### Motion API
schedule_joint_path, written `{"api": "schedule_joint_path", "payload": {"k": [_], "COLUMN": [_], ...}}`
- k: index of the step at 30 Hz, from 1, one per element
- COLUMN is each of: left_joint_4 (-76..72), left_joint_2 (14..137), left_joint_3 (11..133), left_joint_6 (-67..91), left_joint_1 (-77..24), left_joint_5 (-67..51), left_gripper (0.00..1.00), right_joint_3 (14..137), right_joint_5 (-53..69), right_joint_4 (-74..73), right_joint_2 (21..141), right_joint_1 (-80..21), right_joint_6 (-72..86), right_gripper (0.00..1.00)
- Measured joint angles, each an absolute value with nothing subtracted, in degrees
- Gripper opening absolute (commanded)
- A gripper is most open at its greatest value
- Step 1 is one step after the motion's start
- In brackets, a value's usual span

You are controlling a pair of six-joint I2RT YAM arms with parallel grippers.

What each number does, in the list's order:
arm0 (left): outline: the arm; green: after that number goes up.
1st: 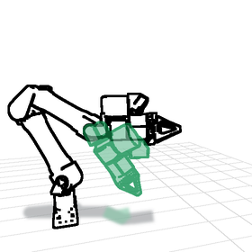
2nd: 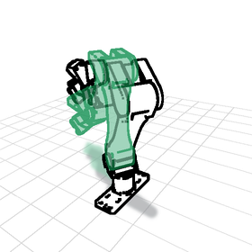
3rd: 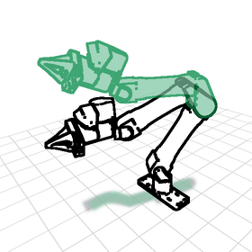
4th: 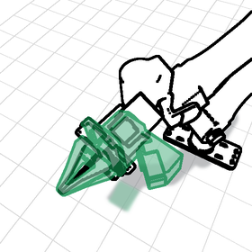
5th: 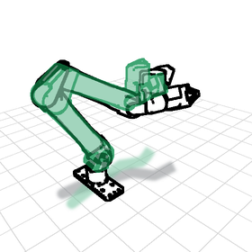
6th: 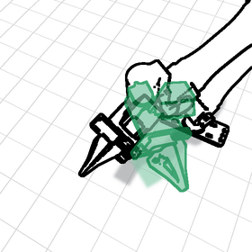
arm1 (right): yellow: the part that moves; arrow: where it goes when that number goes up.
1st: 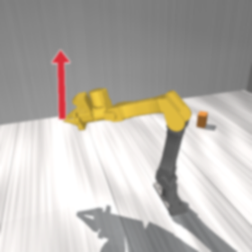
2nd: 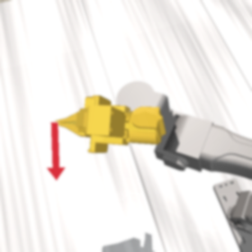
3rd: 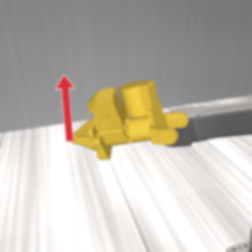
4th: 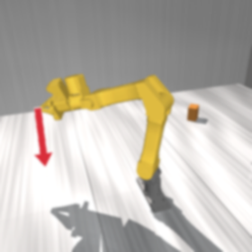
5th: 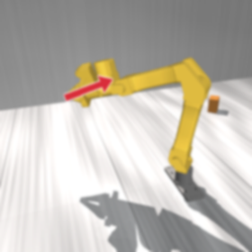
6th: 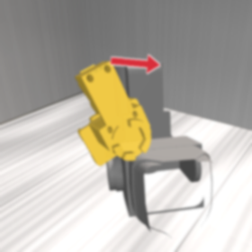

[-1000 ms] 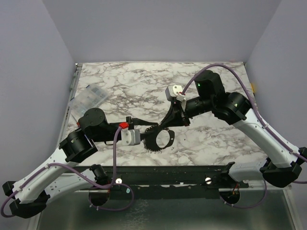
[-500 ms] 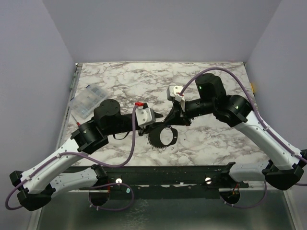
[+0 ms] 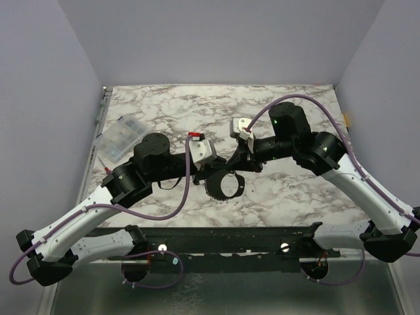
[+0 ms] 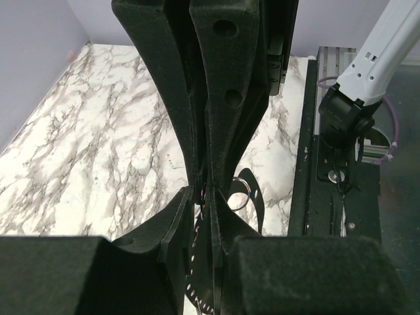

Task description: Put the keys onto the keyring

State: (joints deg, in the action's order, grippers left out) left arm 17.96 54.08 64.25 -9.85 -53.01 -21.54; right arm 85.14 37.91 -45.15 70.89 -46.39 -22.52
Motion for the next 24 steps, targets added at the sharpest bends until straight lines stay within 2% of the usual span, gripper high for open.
{"api": "schedule_joint_path", "payload": {"k": [3,7,24], "left_joint_4": [17.9,17.9,19.3], "left_joint_2": [54.2,54.2,55.2], "left_joint_3": [64.3,64.4,65.3], "left_joint_6": [-9.8,-9.9,-10.6], "left_joint_1": [-53.0,-53.0,-53.1], "left_joint_5": [-21.5,-21.4,-24.1], "left_gripper": [0.27,0.29,0.19], "right_joint_3": [85.1,85.1,84.9], "right_joint_5": [37.8,37.8,39.4], "right_joint_4": [-45.2,-45.4,-46.7], "right_joint_2": [70.6,70.3,69.4], "right_joint_1": [-46.4,-46.4,-46.4], "right_joint_6": [-22.5,-22.6,-23.7], "right_gripper": [0.01,0.01,0.01]}}
